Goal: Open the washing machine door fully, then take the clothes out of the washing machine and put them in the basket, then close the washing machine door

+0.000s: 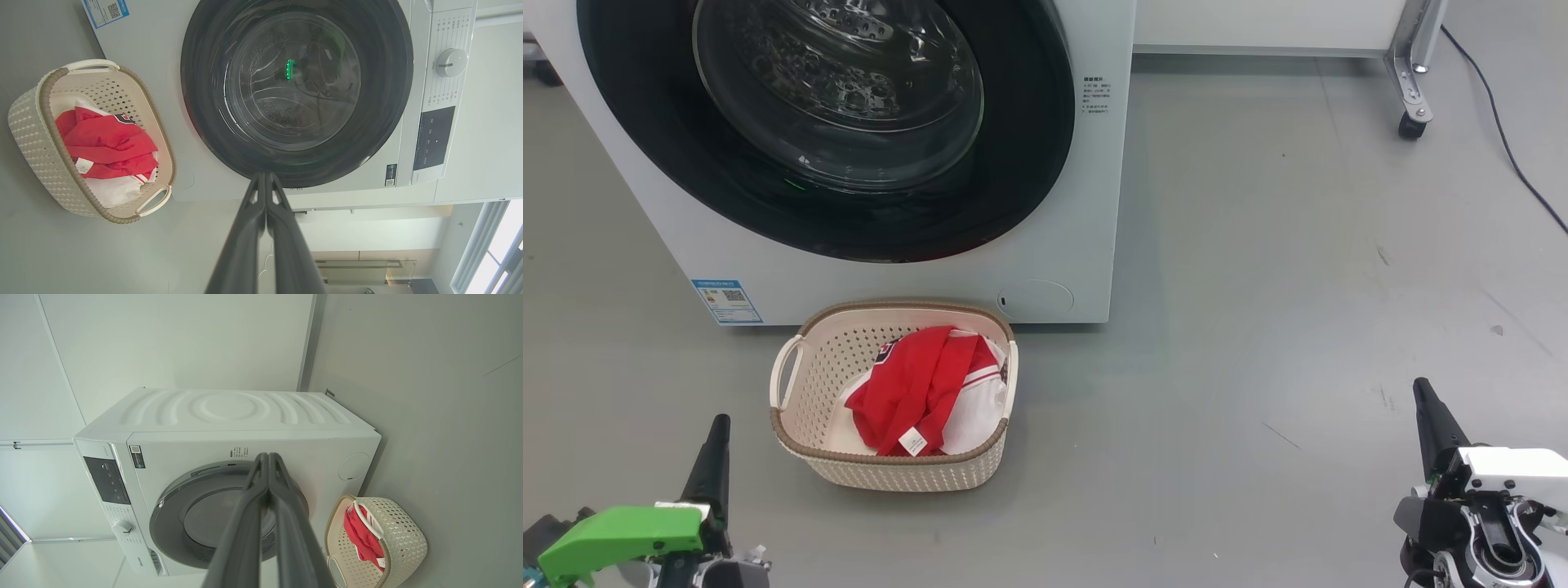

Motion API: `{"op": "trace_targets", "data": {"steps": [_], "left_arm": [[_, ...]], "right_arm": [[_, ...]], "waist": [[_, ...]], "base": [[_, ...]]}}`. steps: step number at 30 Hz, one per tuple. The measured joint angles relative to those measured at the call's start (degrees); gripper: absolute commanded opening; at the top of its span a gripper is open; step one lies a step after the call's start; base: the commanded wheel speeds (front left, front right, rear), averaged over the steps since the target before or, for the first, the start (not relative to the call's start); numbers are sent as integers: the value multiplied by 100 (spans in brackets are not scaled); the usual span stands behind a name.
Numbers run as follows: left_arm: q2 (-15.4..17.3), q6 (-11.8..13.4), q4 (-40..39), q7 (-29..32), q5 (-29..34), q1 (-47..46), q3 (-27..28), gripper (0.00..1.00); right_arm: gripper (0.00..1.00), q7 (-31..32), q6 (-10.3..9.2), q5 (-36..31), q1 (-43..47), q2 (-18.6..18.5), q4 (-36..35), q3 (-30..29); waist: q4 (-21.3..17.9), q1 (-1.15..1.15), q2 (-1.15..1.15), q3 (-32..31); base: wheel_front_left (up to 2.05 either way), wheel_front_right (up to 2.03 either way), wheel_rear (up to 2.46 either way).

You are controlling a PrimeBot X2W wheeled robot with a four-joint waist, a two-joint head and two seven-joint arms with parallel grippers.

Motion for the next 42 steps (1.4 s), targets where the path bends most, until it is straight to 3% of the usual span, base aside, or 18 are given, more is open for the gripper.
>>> {"op": "trace_targets", "data": {"steps": [42], "left_arm": [[-5,0,-7,7,0,-1,26,0]], "right_arm": [[0,0,0,0,0,4,0,-2]], "waist": [[0,0,0,0]], "base": [[0,0,0]]}}
